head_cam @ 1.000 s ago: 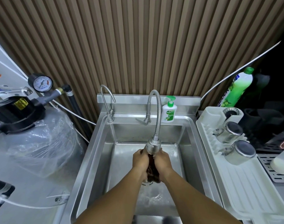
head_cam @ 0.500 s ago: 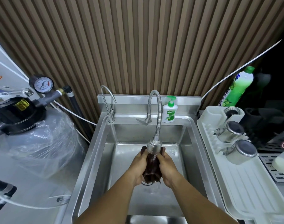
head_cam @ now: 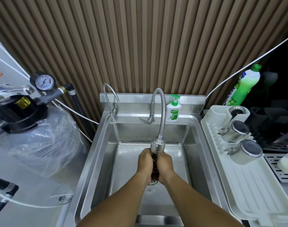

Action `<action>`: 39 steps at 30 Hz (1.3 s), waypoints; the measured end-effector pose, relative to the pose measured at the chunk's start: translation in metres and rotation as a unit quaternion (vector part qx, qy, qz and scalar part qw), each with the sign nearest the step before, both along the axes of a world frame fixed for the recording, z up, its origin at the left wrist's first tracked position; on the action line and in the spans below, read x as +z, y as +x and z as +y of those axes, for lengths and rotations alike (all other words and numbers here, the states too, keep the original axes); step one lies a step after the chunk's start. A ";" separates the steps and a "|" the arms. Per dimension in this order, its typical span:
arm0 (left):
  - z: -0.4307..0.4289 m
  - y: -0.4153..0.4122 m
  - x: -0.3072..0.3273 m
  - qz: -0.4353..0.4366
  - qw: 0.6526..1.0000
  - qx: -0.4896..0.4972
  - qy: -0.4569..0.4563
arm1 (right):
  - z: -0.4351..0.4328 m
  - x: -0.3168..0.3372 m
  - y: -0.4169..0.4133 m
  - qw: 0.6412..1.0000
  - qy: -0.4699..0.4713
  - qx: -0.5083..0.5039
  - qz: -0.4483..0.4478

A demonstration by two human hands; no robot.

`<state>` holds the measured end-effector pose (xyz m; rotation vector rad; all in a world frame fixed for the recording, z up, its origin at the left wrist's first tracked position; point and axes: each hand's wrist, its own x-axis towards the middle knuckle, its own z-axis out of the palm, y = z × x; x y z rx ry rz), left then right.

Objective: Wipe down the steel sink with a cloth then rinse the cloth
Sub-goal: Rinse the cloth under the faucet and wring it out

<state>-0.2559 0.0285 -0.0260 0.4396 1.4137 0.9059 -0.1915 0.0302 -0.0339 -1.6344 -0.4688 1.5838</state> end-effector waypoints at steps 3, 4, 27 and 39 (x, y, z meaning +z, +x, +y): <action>0.003 0.004 -0.003 0.017 1.000 -0.013 0.002 | 0.003 -0.002 -0.003 1.000 0.006 -0.004 -0.030; 0.004 0.005 -0.005 0.031 0.999 -0.012 0.012 | 0.004 -0.003 -0.005 0.999 0.004 -0.015 -0.033; 0.016 0.001 -0.015 0.030 0.999 0.014 0.041 | 0.011 0.000 0.006 0.993 0.071 0.005 -0.090; 0.002 -0.049 -0.025 -0.051 0.996 -0.043 0.066 | -0.012 -0.004 0.053 0.989 0.124 0.062 0.049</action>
